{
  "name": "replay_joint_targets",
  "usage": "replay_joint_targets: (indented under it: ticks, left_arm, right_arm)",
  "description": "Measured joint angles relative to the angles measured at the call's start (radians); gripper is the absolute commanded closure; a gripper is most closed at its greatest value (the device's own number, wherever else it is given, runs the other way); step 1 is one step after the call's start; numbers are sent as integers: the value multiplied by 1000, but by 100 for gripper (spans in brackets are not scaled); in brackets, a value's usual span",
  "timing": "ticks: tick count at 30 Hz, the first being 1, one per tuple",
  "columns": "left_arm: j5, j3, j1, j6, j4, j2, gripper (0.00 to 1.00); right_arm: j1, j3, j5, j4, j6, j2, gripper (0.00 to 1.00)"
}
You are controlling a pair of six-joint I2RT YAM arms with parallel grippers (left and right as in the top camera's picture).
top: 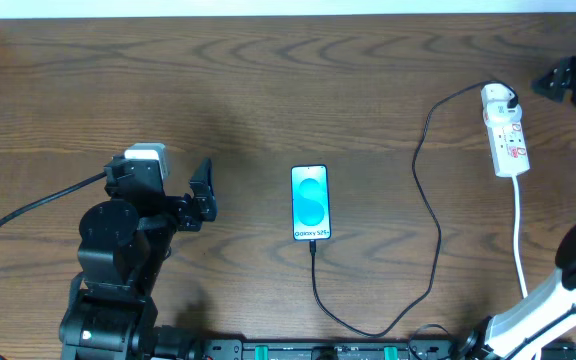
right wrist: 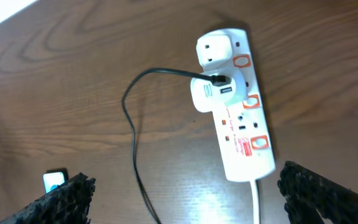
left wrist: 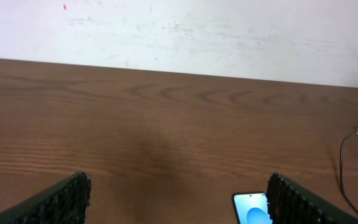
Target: Plug charger to phone and switch on socket
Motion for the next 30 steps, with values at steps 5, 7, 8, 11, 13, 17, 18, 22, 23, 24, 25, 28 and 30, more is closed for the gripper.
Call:
replay_joint_targets:
  ticks: [5,7,8,11,13,17,18,22,23,24,25,28,30]
  left_arm:
    - [0,0,0,0,0,0,10]
    - [0,0,0,0,0,0,10]
    - [0,0,0,0,0,0,10]
    - [0,0,0,0,0,0,10]
    - [0,0,0,0,0,0,10]
    - [0,0,0,0,0,0,10]
    - [0,0,0,0,0,0,10]
    - [0,0,0,0,0,0,10]
    - [0,0,0,0,0,0,10]
    - [0,0,0,0,0,0,10]
    - [0,0,0,0,0,0,10]
    - [0,0,0,0,0,0,10]
    - [0,0,0,0,0,0,10]
  right_arm:
    - [0,0,-15,14,-51,116,9]
    - [0,0,-21,16,-70,155,10]
    - [0,0,-22,19,-75,170,10]
    - [0,0,-28,48,-90,217,9]
    - [0,0,-28,65,-95,233,8]
    - [0,0,-29,85,-98,256,8]
    - [0,0,-30,87,-98,261,11]
    - [6,0,-35,96,-103,293,18]
    - [13,0,-37,101,-105,311,18]
    - [19,0,-39,105,-105,322,18]
    - [23,0,-39,109,-105,327,18]
    - [47,0,-40,120,-105,349,14]
    - [60,0,-23,127,-105,360,3]
